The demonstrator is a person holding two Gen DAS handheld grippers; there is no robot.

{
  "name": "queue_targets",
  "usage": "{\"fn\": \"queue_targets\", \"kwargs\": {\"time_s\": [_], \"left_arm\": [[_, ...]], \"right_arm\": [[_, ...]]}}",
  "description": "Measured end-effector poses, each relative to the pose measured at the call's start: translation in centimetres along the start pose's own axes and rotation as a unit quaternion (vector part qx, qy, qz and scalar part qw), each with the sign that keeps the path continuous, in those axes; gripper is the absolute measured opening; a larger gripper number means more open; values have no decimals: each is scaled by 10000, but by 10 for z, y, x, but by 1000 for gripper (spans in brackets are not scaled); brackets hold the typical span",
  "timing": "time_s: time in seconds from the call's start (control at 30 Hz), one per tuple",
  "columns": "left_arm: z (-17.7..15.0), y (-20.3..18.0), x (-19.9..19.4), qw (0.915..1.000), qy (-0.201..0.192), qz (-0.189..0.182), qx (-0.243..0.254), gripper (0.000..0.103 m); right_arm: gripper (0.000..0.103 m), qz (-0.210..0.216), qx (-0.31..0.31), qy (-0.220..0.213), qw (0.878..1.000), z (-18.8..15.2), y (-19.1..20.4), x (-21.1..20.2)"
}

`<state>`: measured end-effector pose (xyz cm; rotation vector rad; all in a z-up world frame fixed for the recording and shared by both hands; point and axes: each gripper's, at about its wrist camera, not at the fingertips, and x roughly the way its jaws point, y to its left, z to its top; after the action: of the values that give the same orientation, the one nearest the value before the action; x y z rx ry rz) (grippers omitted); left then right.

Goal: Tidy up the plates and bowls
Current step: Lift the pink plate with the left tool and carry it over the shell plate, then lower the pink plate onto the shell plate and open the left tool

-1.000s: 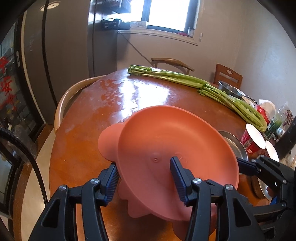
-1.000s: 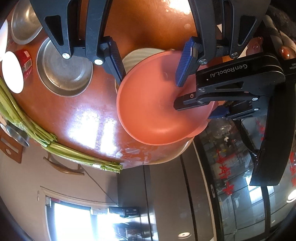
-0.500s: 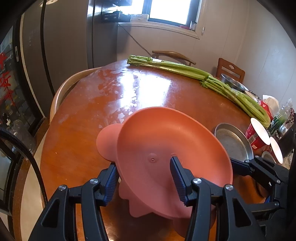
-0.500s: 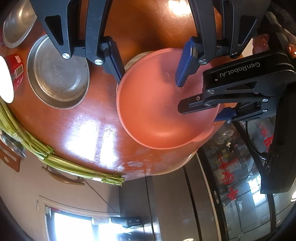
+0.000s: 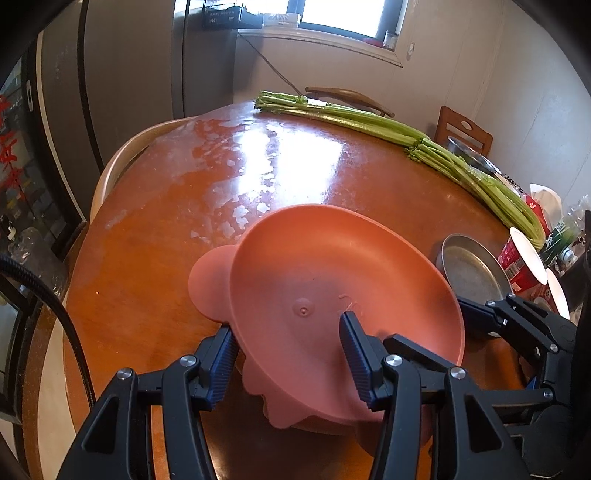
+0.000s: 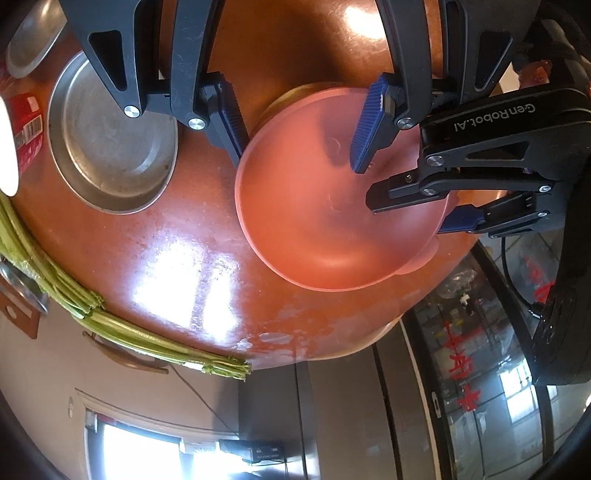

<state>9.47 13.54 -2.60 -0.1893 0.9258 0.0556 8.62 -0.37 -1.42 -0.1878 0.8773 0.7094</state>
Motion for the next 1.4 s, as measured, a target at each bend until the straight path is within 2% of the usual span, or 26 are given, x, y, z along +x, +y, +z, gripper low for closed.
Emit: {"fn": "queue_targets", "kwargs": {"time_s": [0.5,1.4], "left_arm": [[-1,3,-1,10000,-31,-23,5,54],[-4,10,-18,9998,-174,65,-54,54]], "right_arm": [[58,-437,-305,46,9986,-1,9,7],[58,-375,-106,-13,9992,-2,0,0]]}}
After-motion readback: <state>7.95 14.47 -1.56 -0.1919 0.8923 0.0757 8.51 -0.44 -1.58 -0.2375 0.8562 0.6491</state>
